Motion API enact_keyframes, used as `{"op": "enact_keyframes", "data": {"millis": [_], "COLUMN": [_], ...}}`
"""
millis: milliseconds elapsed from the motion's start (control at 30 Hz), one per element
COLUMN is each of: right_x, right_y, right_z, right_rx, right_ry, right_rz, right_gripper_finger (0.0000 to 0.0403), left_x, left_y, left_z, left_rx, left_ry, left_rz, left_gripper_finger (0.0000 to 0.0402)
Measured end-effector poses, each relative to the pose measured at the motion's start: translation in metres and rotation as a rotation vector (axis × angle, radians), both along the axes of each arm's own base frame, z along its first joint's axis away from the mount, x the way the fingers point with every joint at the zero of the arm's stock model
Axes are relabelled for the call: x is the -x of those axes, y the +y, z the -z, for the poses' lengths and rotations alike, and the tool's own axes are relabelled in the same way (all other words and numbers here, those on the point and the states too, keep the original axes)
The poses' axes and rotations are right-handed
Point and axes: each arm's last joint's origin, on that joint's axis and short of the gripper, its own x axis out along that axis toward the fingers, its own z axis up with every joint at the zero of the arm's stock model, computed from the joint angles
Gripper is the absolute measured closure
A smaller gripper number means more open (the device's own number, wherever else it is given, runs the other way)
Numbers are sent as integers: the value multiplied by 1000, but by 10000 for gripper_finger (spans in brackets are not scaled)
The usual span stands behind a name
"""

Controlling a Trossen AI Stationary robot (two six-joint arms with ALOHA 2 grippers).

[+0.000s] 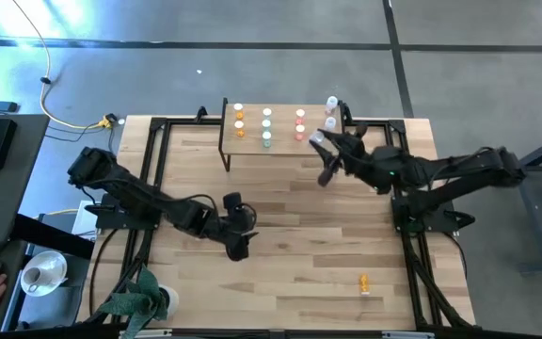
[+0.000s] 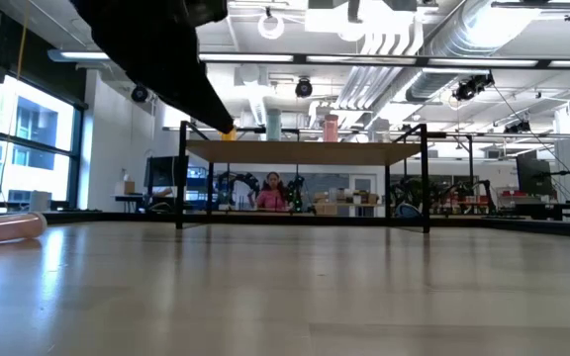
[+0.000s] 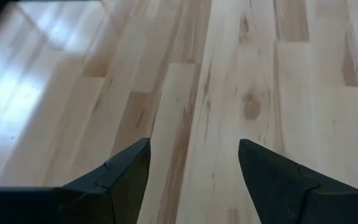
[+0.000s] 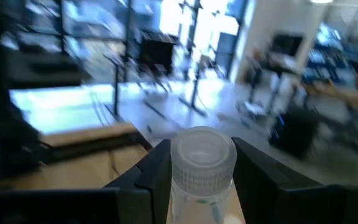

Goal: Pick and place medicine bottles onto shelf by color
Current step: Put the white pill bottle on the shelf

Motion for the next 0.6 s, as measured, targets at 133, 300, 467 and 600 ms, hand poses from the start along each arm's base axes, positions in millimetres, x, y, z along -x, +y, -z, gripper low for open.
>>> {"op": "enact_keyframes", "data": {"millis": [133,300,467,600], "right_x": [-1,6,24,30], "right_y": [-21,-37,-46,-48], "right_z": [17,57,91,108], "right_rx": [-105,-161,-184,-207], "right_ry": [63,56,-7,8], "right_rz": [94,169,195,196], "right_gripper_finger": [276,276,276,276], "left_x": [0,0,-2,-6], "left_y": [7,9,8,10], "left_z": [3,2,2,-1], "left_rx": [9,-3,-6,7], "left_ry": [18,26,24,-8], "left_rz": [5,22,58,97], "left_gripper_finger": [169,169,169,169]}}
